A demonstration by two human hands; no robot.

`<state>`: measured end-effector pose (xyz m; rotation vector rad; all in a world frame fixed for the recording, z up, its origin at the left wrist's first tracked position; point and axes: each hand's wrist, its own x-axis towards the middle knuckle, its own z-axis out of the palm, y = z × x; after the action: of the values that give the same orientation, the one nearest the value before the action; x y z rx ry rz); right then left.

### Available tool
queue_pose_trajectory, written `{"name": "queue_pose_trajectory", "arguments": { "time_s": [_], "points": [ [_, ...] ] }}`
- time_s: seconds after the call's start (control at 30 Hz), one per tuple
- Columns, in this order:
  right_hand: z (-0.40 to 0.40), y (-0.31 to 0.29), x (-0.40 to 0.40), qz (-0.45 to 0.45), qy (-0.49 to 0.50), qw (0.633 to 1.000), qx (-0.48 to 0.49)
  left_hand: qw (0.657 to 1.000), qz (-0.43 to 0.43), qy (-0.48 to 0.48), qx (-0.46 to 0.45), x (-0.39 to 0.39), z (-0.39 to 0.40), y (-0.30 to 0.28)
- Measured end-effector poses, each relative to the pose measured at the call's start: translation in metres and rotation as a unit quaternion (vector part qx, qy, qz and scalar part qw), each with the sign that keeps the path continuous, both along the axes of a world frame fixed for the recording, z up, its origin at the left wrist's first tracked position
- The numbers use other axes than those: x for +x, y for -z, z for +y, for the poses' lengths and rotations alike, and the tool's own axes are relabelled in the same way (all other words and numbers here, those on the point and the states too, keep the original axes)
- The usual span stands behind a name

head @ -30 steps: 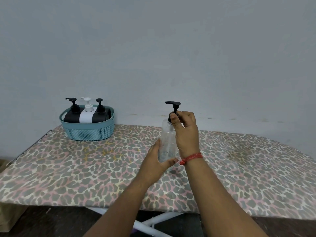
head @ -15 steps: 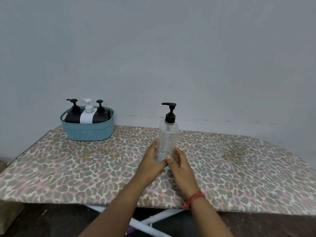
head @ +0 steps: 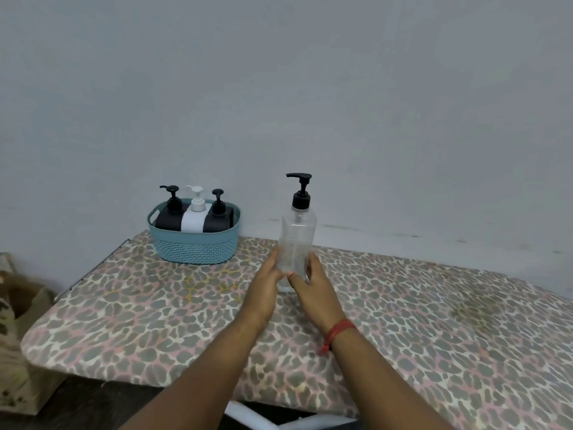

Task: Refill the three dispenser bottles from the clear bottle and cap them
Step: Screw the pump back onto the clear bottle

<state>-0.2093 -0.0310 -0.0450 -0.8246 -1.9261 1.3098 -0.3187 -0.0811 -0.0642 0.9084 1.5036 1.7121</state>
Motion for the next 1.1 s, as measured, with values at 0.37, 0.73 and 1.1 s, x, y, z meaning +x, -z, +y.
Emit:
{"name": "queue_pose_trajectory", "arguments": {
  "time_s": [0.37, 0.73, 1.1],
  "points": [
    [0.046, 0.016, -0.089, -0.041, 0.037, 0.998, 0.029, 0.999, -0.006, -0.024, -0.031, -0.076, 0.054, 0.002],
    [0.059, 0.044, -0.097, -0.053, 0.068, 0.993, 0.074, 0.996, 0.069, -0.034, -0.035, -0.084, 0.066, 0.016],
    [0.058, 0.041, -0.094, -0.053, 0.053, 0.996, 0.043, 0.994, 0.079, -0.037, -0.06, -0.08, 0.061, 0.013]
  ]
}}
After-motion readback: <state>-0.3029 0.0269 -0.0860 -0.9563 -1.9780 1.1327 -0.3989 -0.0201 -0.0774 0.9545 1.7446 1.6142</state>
